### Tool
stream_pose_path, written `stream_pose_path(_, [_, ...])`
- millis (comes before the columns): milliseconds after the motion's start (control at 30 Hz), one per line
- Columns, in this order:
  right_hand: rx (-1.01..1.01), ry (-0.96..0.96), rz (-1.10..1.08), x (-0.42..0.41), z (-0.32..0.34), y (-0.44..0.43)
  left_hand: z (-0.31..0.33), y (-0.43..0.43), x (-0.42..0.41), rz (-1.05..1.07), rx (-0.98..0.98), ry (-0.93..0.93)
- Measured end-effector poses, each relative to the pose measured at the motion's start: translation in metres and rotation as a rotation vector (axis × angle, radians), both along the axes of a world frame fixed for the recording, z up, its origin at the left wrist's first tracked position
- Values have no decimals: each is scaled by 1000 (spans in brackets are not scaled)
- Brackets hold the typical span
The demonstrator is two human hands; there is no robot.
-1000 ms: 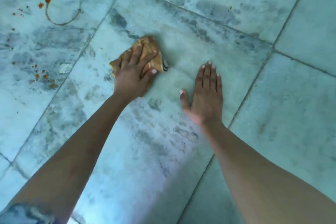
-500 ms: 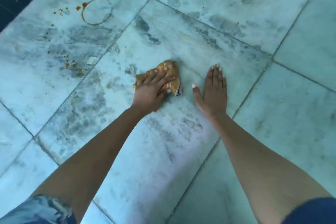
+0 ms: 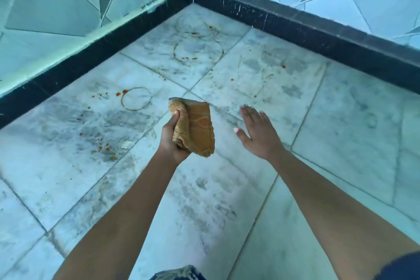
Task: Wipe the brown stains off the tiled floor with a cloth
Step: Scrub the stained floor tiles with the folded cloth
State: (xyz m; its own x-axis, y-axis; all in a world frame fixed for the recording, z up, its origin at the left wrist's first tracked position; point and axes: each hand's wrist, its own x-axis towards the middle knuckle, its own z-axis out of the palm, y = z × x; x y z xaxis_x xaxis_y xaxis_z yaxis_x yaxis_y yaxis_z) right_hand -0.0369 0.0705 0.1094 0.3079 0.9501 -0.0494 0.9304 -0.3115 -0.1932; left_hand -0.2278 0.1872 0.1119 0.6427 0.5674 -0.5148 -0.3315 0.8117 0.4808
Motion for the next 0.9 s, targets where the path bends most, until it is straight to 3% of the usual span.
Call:
stream_pose_path(133, [20, -29, 4, 36, 12, 6, 10, 3, 45, -6, 20, 3])
stream_pose_path(367, [28, -36, 46, 140, -40, 14, -28, 23, 138, 89, 8, 51])
stream_pose_path(667, [-58, 39, 42, 245, -112, 65, -70, 75, 214, 169, 79, 326])
stream_pose_path(900, [-98, 56, 25, 257, -146, 66, -62, 100, 214, -15, 334, 654])
